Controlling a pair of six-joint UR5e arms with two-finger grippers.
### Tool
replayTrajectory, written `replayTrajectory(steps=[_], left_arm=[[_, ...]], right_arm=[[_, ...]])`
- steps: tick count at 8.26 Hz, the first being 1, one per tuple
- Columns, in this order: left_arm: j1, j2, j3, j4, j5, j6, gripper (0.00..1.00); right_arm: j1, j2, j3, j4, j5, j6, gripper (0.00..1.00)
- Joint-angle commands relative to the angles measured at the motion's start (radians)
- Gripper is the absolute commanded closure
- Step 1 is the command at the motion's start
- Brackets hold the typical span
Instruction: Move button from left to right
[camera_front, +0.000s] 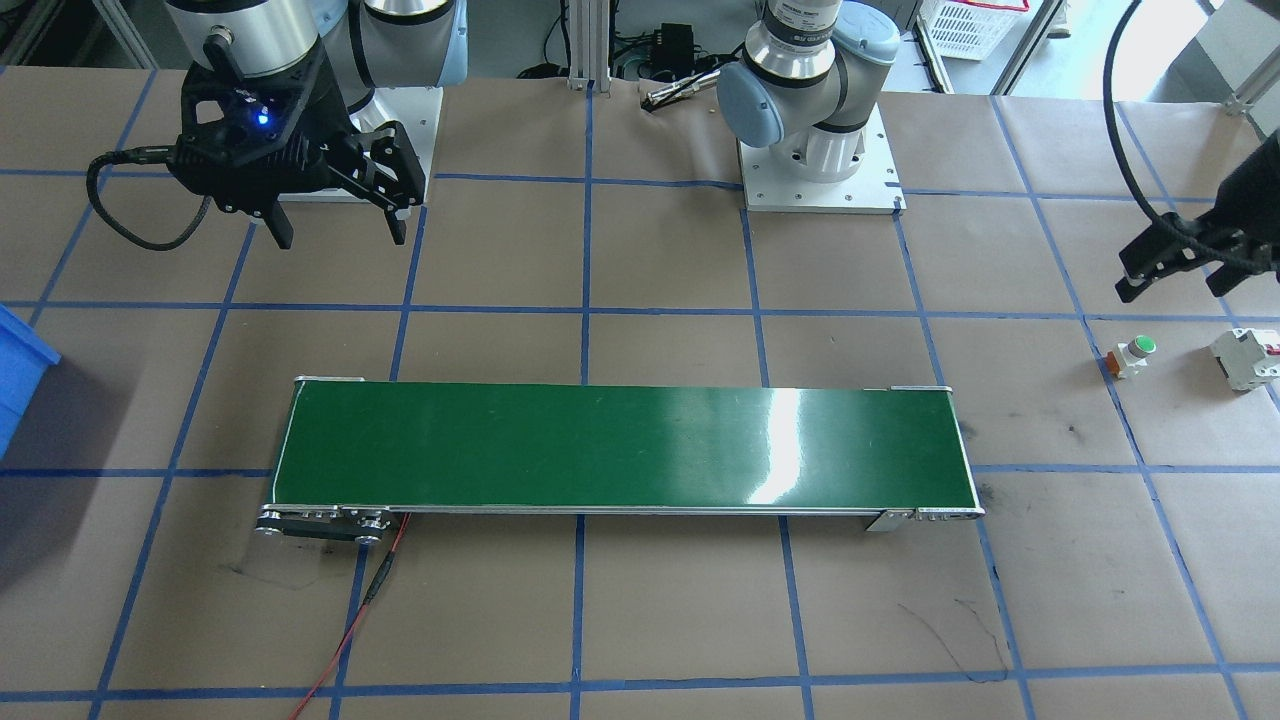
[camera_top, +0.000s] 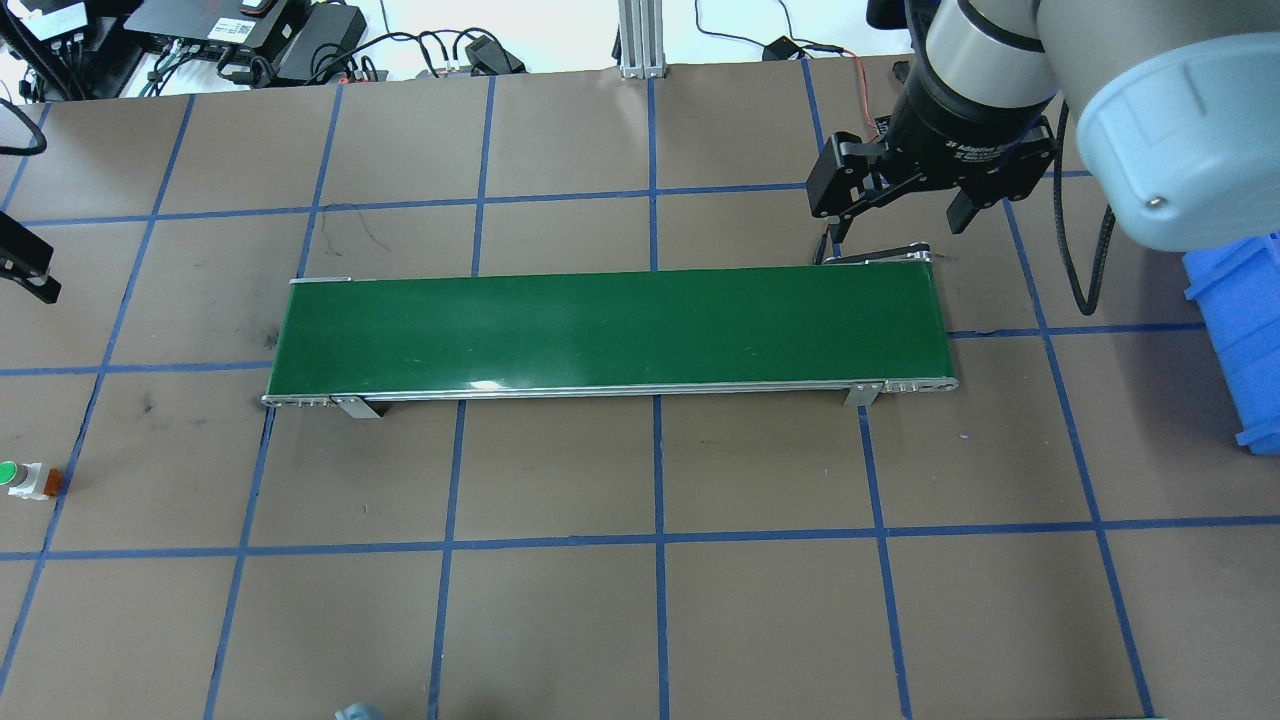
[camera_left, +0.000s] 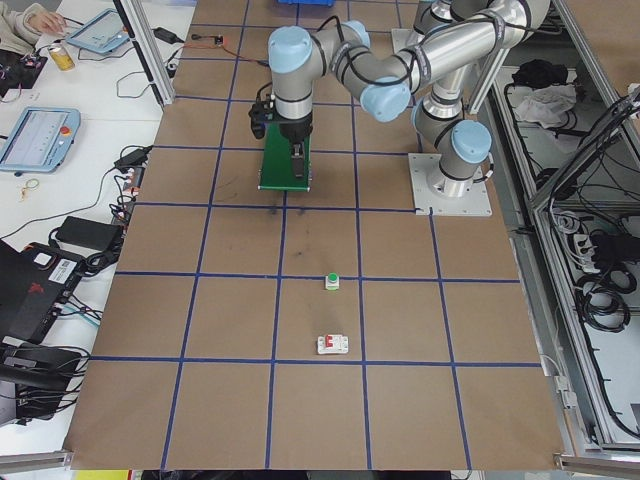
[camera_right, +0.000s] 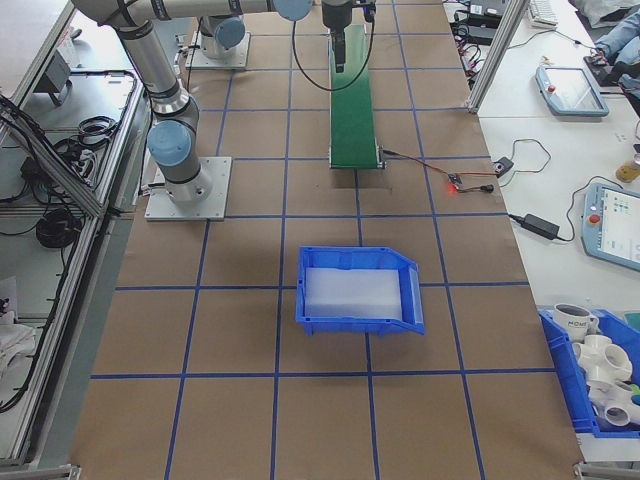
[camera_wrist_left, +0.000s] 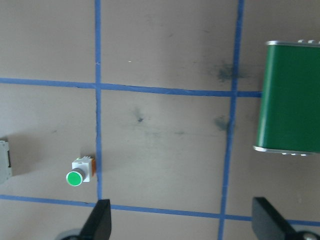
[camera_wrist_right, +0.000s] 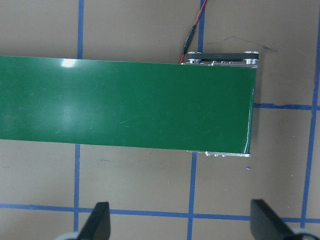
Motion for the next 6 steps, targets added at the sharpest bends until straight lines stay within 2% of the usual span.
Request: replayTrajectory(steps=[1,4,6], left_arm=[[0.086,-0.059,-0.100,0.148,0.048,0.126,0.00],[0.161,-0.103,-0.164,0.172,0.048,0.210,0.00],[0.221,-0.140,-0.212,0.278,0.048,0.305,0.00]], right_arm=[[0.000,-0.002,0.000,0.000,-0.002,0.000,0.00],[0.000,0.000,0.000,-0.002,-0.005,0.000,0.00],[-0.002,0.000,-0.002,0.000,-0.010,-0.005,0.00]])
